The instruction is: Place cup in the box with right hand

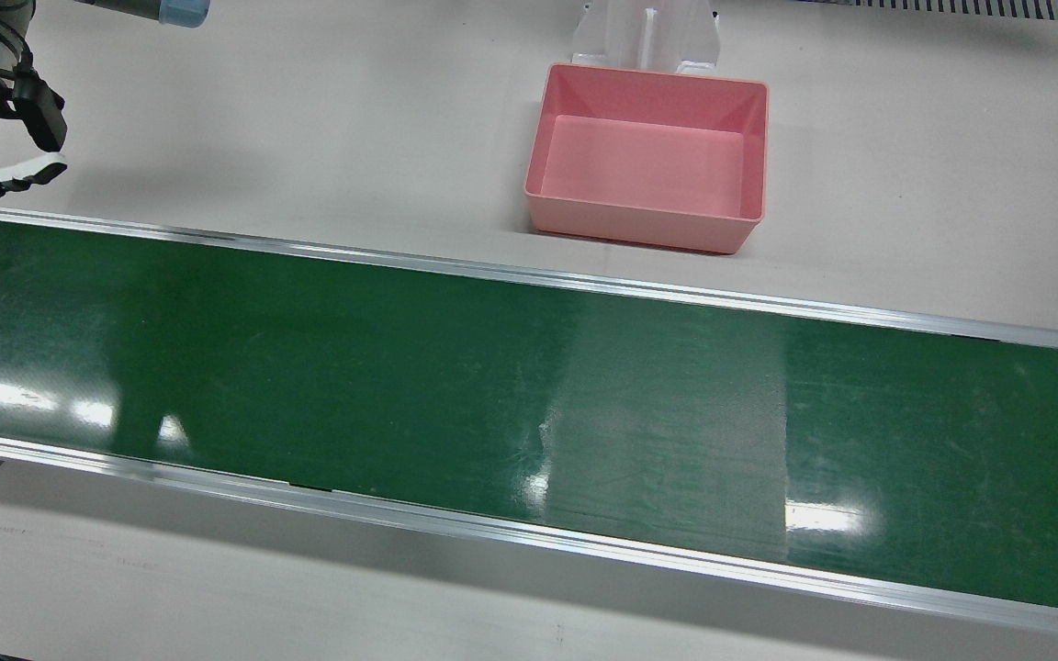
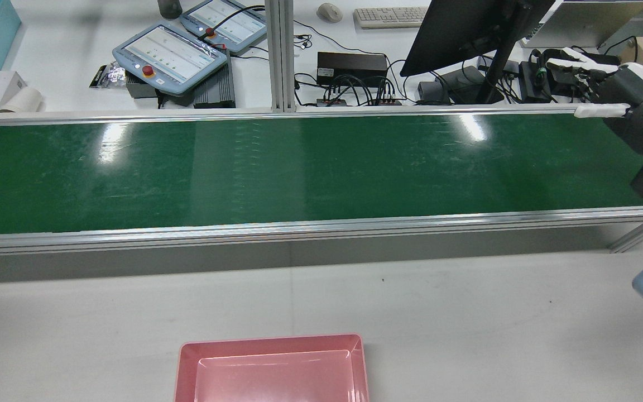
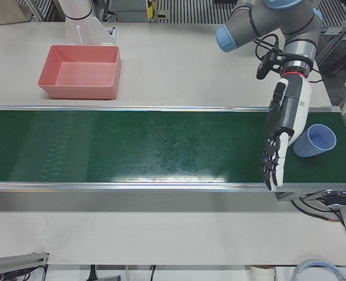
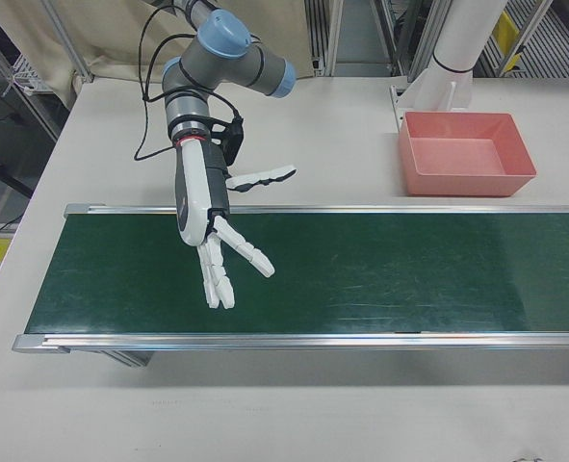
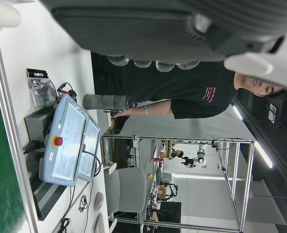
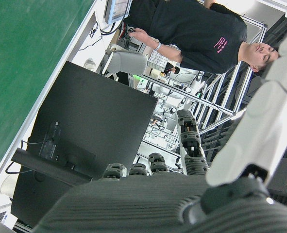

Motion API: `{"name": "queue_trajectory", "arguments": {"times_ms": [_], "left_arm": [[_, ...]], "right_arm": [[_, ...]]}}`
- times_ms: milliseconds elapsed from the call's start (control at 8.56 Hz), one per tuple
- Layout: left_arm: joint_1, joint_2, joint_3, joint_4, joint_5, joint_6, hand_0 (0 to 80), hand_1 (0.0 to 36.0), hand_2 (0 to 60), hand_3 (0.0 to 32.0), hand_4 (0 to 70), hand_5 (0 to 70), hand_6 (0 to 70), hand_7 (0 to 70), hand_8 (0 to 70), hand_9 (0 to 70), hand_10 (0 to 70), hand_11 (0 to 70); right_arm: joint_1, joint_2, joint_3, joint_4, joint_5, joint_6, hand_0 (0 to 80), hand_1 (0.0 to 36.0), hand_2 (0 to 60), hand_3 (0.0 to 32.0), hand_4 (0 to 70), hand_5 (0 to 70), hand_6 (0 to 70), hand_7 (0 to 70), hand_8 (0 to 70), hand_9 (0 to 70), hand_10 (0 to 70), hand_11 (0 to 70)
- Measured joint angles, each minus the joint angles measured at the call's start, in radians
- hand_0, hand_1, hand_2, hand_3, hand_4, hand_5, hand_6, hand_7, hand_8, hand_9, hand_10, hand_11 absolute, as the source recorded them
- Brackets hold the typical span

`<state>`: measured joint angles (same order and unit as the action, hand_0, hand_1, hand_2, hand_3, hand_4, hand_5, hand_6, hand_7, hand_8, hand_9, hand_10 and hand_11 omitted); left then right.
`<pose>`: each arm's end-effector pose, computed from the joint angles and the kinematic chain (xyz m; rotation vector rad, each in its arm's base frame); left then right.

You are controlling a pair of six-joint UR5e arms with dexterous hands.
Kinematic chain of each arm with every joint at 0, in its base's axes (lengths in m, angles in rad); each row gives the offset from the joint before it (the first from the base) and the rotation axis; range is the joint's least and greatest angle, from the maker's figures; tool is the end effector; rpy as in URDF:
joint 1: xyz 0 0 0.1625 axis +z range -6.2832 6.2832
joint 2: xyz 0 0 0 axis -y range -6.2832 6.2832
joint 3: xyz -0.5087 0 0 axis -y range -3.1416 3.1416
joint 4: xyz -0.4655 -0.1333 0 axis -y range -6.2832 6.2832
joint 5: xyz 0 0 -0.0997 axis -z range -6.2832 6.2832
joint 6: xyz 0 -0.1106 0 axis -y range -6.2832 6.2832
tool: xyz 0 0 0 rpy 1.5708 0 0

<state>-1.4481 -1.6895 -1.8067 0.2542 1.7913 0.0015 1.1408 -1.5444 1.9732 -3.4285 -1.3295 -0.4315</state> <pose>-0.0331 -0.6229 0.5944 -0.3452 2.1337 -1.9264 -0.0871 -0.5731 0.5610 0.2233 -2.1087 1.7687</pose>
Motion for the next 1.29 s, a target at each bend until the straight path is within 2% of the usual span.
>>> {"name": "queue_trajectory", "arguments": {"times_ms": [117, 234, 351, 468, 584, 701, 818, 935, 1052, 1169, 1286], "left_arm": [[0.0, 0.0, 0.001, -0.001, 0.0, 0.0, 0.0, 0.0, 0.0, 0.0, 0.0, 0.0, 0.0, 0.0, 0.0, 0.0, 0.0, 0.0], [0.0, 0.0, 0.001, -0.001, 0.0, 0.0, 0.0, 0.0, 0.0, 0.0, 0.0, 0.0, 0.0, 0.0, 0.0, 0.0, 0.0, 0.0], [0.001, 0.0, 0.001, -0.001, -0.001, 0.0, 0.0, 0.0, 0.0, 0.0, 0.0, 0.0, 0.0, 0.0, 0.0, 0.0, 0.0, 0.0], [0.001, 0.0, 0.001, -0.001, -0.001, 0.0, 0.0, 0.0, 0.0, 0.0, 0.0, 0.0, 0.0, 0.0, 0.0, 0.0, 0.0, 0.0], [0.001, 0.0, 0.001, -0.001, -0.001, 0.0, 0.0, 0.0, 0.0, 0.0, 0.0, 0.0, 0.0, 0.0, 0.0, 0.0, 0.0, 0.0], [0.001, -0.001, 0.001, -0.001, -0.001, 0.0, 0.0, 0.0, 0.0, 0.0, 0.0, 0.0, 0.0, 0.0, 0.0, 0.0, 0.0, 0.0], [0.001, -0.001, 0.001, -0.001, -0.001, 0.0, 0.0, 0.0, 0.0, 0.0, 0.0, 0.0, 0.0, 0.0, 0.0, 0.0, 0.0, 0.0], [0.001, -0.001, 0.001, -0.001, -0.001, 0.0, 0.0, 0.0, 0.0, 0.0, 0.0, 0.0, 0.0, 0.0, 0.0, 0.0, 0.0, 0.0], [0.0, -0.001, 0.001, -0.001, -0.001, 0.0, 0.0, 0.0, 0.0, 0.0, 0.0, 0.0, 0.0, 0.0, 0.0, 0.0, 0.0, 0.0], [0.0, -0.001, 0.001, 0.0, -0.001, 0.0, 0.0, 0.0, 0.0, 0.0, 0.0, 0.0, 0.0, 0.0, 0.0, 0.0, 0.0, 0.0], [0.0, -0.001, 0.001, 0.0, -0.001, 0.0, 0.0, 0.0, 0.0, 0.0, 0.0, 0.0, 0.0, 0.0, 0.0, 0.0, 0.0, 0.0]], "right_arm": [[0.0, -0.004, 0.0, 0.0, 0.0, -0.001, 44.0, 6.8, 6.0, 0.0, 5.7, 3.1, 2.6, 5.4, 0.6, 3.3, 1.8, 3.9], [-0.001, -0.007, -0.002, 0.0, 0.0, -0.004, 41.9, 7.1, 9.4, 0.6, 4.2, 3.0, 2.1, 5.3, 0.5, 3.3, 2.0, 4.1], [-0.002, -0.012, -0.003, 0.001, 0.0, -0.008, 44.3, 4.5, 0.0, 6.8, 3.7, 3.0, 1.5, 6.6, 0.6, 3.3, 1.7, 3.6], [-0.002, -0.016, -0.004, 0.004, 0.0, -0.01, 43.2, 5.7, 3.4, 6.2, 3.7, 2.9, 1.7, 7.3, 0.5, 3.3, 1.6, 3.5], [-0.002, -0.019, -0.009, 0.015, -0.001, -0.011, 41.6, 5.2, 3.2, 22.6, 0.0, 3.0, 0.1, 6.6, 0.7, 3.2, 1.3, 3.1], [-0.002, -0.022, -0.017, 0.027, -0.001, -0.012, 38.5, 5.6, 6.5, 18.6, 0.0, 3.1, 0.6, 7.0, 0.4, 3.1, 1.5, 3.5], [-0.002, -0.023, -0.022, 0.033, 0.0, -0.011, 41.0, 3.4, 0.0, 7.4, 0.0, 2.9, 1.8, 8.4, 0.0, 2.2, 1.2, 3.0], [0.0, -0.023, -0.024, 0.036, 0.002, -0.008, 37.5, 5.3, 6.7, 5.8, 0.0, 2.8, 1.9, 8.4, 0.0, 1.7, 1.1, 2.8], [0.001, -0.024, -0.025, 0.038, 0.005, -0.006, 41.7, 3.8, 0.0, 5.6, 0.4, 2.8, 2.0, 9.3, 0.0, 2.1, 1.2, 3.0], [0.001, -0.024, -0.025, 0.038, 0.006, -0.004, 42.5, 4.3, 0.0, 4.8, 2.0, 2.8, 2.1, 9.3, 0.0, 2.1, 1.5, 3.3], [0.001, -0.023, -0.026, 0.038, 0.006, -0.002, 41.4, 5.4, 3.5, 4.6, 1.9, 2.8, 2.0, 8.5, 0.0, 1.5, 1.5, 3.4]]}}
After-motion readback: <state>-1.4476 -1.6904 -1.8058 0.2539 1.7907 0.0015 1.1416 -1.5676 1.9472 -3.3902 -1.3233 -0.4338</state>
